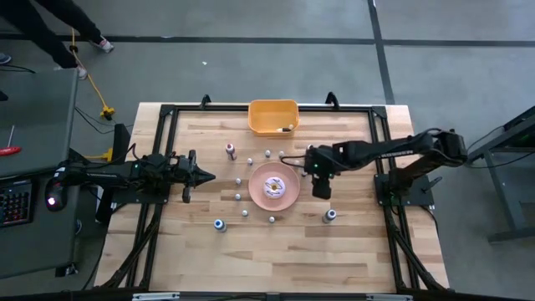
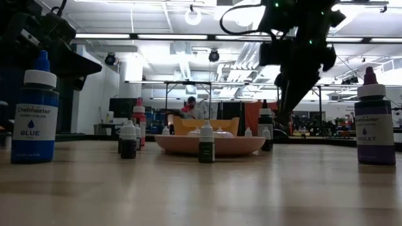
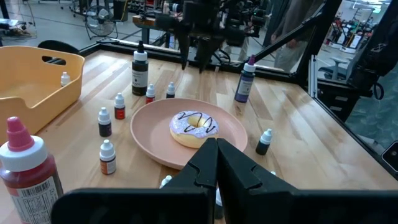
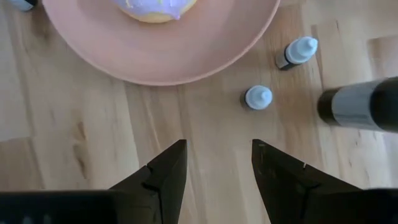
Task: Pick & Place food coloring
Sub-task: Put the small black food coloring bottle into the orange bin
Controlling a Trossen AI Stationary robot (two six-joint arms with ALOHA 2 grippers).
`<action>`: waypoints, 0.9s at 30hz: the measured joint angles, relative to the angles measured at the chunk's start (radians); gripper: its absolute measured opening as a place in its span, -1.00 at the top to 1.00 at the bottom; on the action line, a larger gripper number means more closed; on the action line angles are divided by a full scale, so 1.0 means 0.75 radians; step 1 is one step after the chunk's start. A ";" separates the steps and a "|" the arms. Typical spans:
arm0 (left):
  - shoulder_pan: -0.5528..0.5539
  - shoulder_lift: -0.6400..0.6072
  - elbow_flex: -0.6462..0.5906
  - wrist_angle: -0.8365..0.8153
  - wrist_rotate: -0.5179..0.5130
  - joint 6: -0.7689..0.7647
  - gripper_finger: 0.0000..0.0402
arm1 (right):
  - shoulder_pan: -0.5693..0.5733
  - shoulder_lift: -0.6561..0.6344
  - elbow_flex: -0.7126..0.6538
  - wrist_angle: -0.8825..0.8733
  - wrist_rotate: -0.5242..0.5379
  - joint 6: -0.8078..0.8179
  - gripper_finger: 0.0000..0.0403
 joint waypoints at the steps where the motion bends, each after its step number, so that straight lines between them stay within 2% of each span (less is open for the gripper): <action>1: 0.000 0.000 0.000 0.000 0.000 0.000 1.00 | -0.001 0.000 -0.023 0.035 0.009 -0.004 0.16; 11: 0.000 0.000 0.000 0.000 -0.001 0.000 1.00 | -0.036 0.000 -0.231 0.378 0.026 -0.003 0.16; 27: 0.000 0.000 -0.001 0.000 -0.001 0.000 1.00 | -0.100 0.016 -0.285 0.569 0.049 0.067 0.16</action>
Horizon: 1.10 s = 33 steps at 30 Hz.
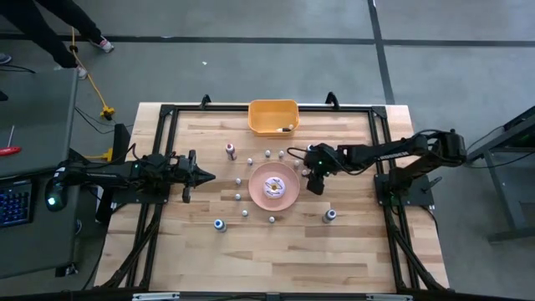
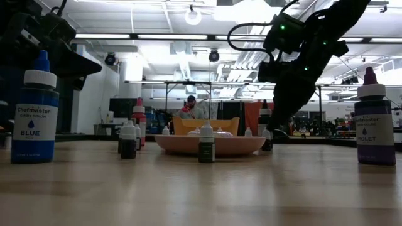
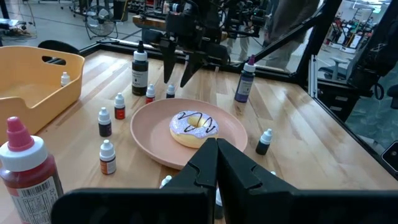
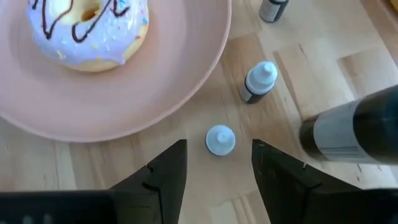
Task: Pick & Place food coloring
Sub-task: Put the small black food coloring bottle into the orange bin
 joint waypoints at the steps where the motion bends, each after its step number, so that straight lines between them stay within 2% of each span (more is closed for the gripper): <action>1: 0.000 0.000 0.000 0.000 0.000 0.000 1.00 | -0.004 0.009 0.000 0.008 -0.001 0.006 0.16; 13: 0.000 0.000 0.001 0.000 -0.001 0.000 1.00 | -0.007 0.057 -0.001 0.051 -0.012 0.069 0.17; 33: 0.000 0.000 0.001 0.000 -0.001 0.000 1.00 | -0.007 0.057 -0.001 0.051 0.010 0.114 0.40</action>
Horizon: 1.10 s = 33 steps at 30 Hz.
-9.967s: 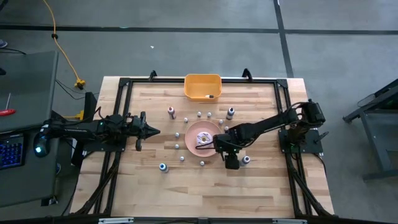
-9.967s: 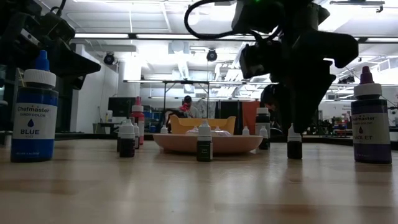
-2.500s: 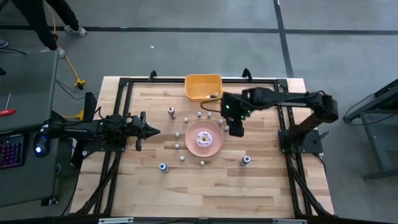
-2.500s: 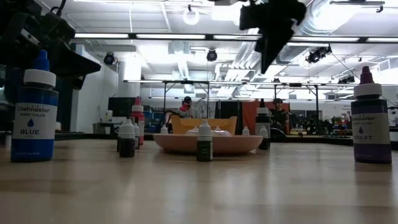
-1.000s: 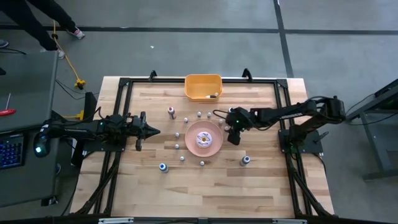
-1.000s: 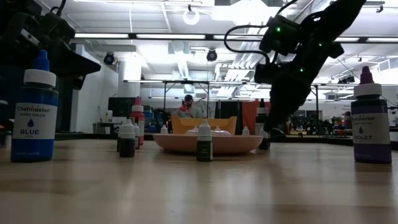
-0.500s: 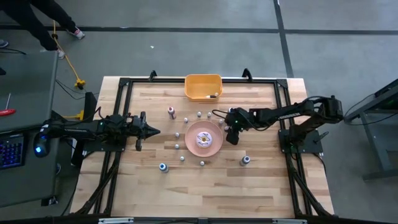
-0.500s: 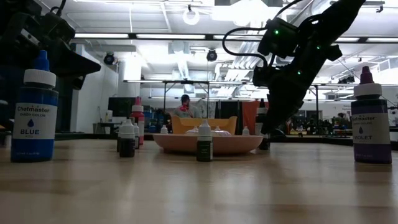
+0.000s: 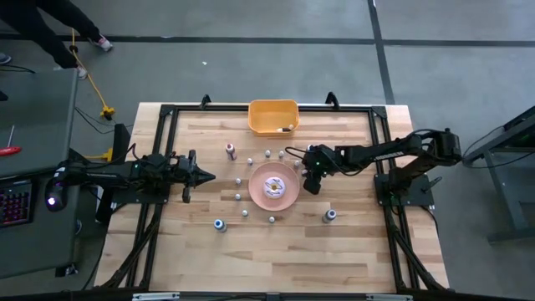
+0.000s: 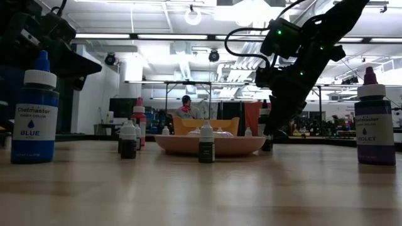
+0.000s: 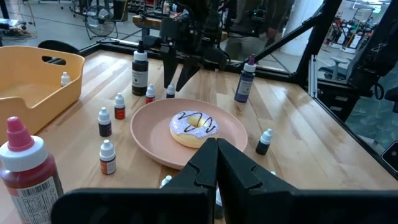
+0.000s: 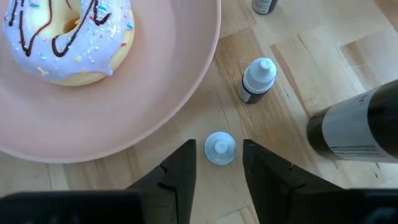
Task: Pick & Place food coloring
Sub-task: Put the small black food coloring bottle into the orange bin
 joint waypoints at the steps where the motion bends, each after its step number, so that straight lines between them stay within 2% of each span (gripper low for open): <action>1: 0.000 0.000 -0.001 0.000 0.000 0.000 1.00 | 0.000 0.000 0.000 0.000 0.000 0.000 0.41; 18: 0.000 0.000 0.000 0.000 0.000 0.000 1.00 | 0.000 0.000 0.001 0.003 0.024 0.035 0.70; 33: 0.000 0.000 0.000 0.000 0.000 0.000 1.00 | 0.001 0.000 0.001 0.011 0.010 0.041 0.76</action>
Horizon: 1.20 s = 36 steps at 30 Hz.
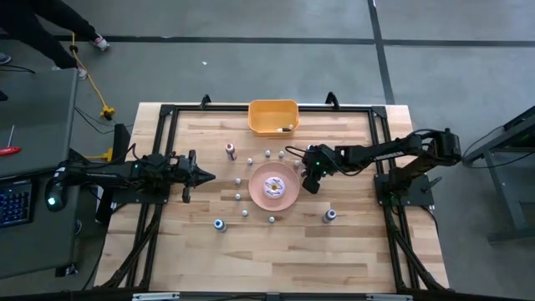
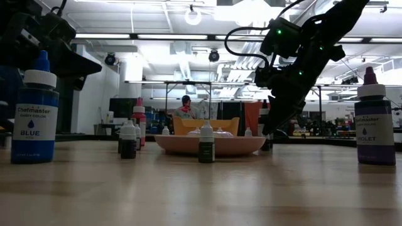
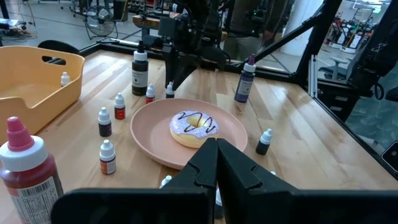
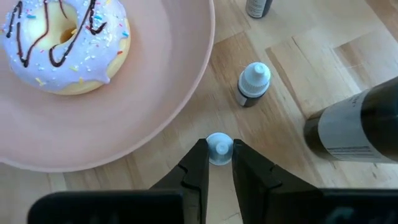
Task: Pick & Place food coloring
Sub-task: Put the small black food coloring bottle into the orange bin
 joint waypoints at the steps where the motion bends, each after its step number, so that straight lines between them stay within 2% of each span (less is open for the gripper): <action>1: 0.000 0.000 0.000 0.000 0.000 0.000 1.00 | 0.000 0.000 0.000 0.000 -0.003 0.011 0.76; 9: 0.000 0.000 0.000 0.000 0.000 0.000 1.00 | 0.001 0.000 0.029 -0.035 -0.041 0.053 0.78; 17: 0.000 0.000 0.000 0.000 0.000 0.000 1.00 | 0.002 -0.035 0.147 -0.252 -0.029 0.025 0.78; 30: 0.000 0.000 0.000 0.000 0.000 0.000 1.00 | -0.001 -0.062 0.578 -0.690 0.121 -0.022 0.78; 36: 0.000 0.000 0.000 0.000 0.000 0.000 1.00 | -0.002 -0.056 0.773 -0.773 0.215 -0.047 0.78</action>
